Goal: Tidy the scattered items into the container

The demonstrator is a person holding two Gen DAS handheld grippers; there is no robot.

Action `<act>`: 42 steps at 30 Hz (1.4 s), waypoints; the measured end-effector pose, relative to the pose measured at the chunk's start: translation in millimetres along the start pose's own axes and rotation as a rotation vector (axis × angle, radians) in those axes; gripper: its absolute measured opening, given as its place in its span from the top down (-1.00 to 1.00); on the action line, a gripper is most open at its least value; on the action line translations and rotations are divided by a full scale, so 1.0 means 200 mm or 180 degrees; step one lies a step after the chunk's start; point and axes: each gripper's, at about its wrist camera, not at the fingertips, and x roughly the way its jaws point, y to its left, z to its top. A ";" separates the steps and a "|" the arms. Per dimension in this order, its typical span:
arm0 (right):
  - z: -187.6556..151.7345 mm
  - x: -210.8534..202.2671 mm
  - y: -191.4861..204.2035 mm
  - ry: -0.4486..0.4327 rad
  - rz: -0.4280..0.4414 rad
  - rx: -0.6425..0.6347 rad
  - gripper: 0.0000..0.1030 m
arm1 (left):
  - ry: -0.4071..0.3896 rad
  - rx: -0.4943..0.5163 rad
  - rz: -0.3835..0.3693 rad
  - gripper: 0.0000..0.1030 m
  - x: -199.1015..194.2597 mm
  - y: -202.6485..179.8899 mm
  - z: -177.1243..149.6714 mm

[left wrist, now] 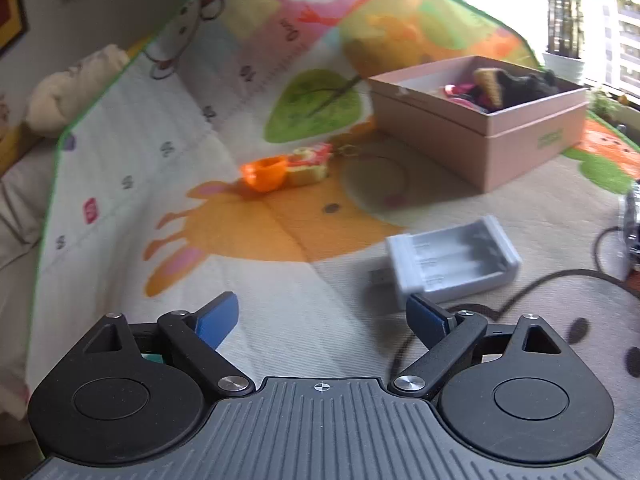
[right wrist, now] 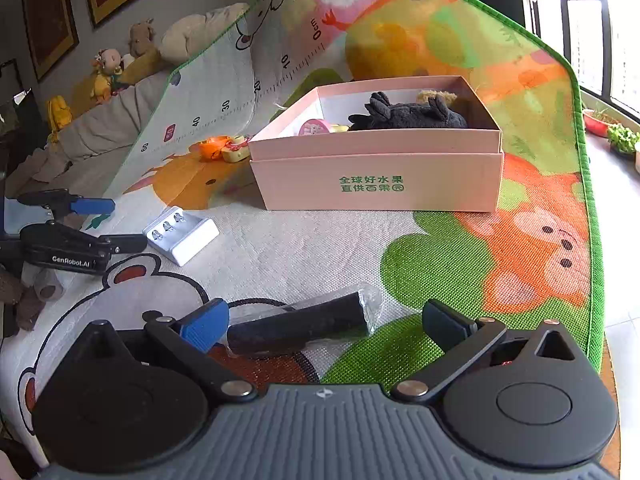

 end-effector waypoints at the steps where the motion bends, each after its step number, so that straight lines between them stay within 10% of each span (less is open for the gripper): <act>1: 0.00 0.00 0.00 0.0004 -0.0004 -0.0005 -1.00 | 0.0004 -0.0091 -0.0052 -0.86 0.00 0.02 0.00; 7: -0.01 0.00 0.03 0.0039 -0.0021 -0.0122 -1.00 | 0.0195 -0.0542 -0.0772 -1.00 -0.04 -0.05 0.00; 14: -0.02 0.03 0.15 0.0112 -0.0127 -0.0615 -1.00 | 0.0370 -0.0379 -0.0463 -1.00 -0.04 -0.23 -0.01; 42: -0.02 0.05 0.15 0.0215 -0.0160 -0.0622 -1.00 | -0.0016 -0.0332 -0.0742 -1.00 -0.03 -0.23 0.04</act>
